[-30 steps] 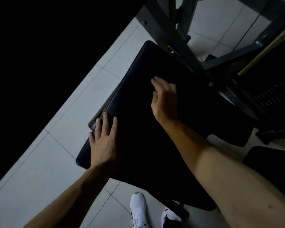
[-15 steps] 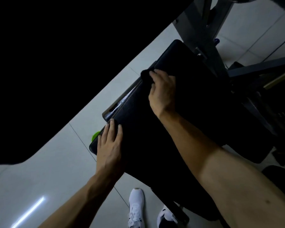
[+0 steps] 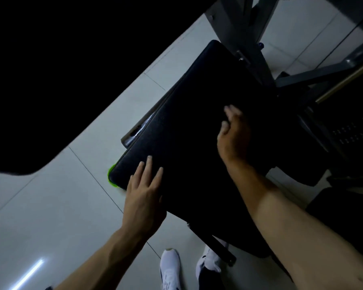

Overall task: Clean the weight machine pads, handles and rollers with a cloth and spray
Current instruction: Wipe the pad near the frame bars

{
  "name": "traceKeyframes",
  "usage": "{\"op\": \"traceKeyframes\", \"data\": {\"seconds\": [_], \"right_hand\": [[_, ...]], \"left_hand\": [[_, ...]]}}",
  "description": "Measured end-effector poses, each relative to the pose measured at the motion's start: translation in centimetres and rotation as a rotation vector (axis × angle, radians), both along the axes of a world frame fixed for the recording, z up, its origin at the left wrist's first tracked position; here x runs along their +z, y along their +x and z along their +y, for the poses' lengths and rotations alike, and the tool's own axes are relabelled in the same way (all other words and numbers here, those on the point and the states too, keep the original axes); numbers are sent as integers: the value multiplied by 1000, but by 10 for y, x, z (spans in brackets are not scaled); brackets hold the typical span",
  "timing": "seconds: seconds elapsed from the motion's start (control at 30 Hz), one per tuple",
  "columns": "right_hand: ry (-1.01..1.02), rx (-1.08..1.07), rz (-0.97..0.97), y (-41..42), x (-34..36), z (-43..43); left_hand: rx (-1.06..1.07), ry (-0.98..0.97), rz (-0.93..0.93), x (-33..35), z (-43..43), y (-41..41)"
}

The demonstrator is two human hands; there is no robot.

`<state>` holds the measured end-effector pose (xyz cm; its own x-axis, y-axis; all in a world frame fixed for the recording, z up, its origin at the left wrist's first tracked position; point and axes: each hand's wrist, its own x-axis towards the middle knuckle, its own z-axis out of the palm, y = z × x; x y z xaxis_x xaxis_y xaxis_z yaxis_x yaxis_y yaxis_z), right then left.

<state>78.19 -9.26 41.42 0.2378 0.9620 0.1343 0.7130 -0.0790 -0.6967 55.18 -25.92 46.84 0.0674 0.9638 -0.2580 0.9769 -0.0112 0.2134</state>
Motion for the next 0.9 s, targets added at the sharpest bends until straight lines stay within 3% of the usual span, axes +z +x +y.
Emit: {"op": "traceKeyframes", "data": {"seconds": [0.07, 0.17, 0.23, 0.33, 0.43, 0.57, 0.63, 0.77, 0.83, 0.9], "right_hand": [[-33, -70, 42, -5, 3, -6], [178, 276, -63, -41, -3, -65], [191, 490, -91, -57, -6, -114], [161, 620, -100, -56, -5, -136], [197, 483, -124, -54, -7, -102], [50, 133, -70, -91, 6, -65], [75, 282, -47, -113, 11, -82], [114, 760, -186, -125, 13, -142], [148, 804, -214, -121, 13, -135], [157, 616, -187, -122, 13, -107]], "left_hand": [[-6, -28, 21, -6, -5, 6], [-22, -42, 56, -7, -8, 8], [-38, -54, 72, -7, -7, 4], [-54, -57, 80, -7, -13, -4], [-88, -59, 85, -6, -26, -12], [-100, -41, 128, -6, -39, -26], [-53, -28, 146, -4, -41, -34], [108, -63, 168, 4, -42, -57], [97, -78, 145, 6, -43, -69], [56, -95, 115, 6, -42, -77]]}}
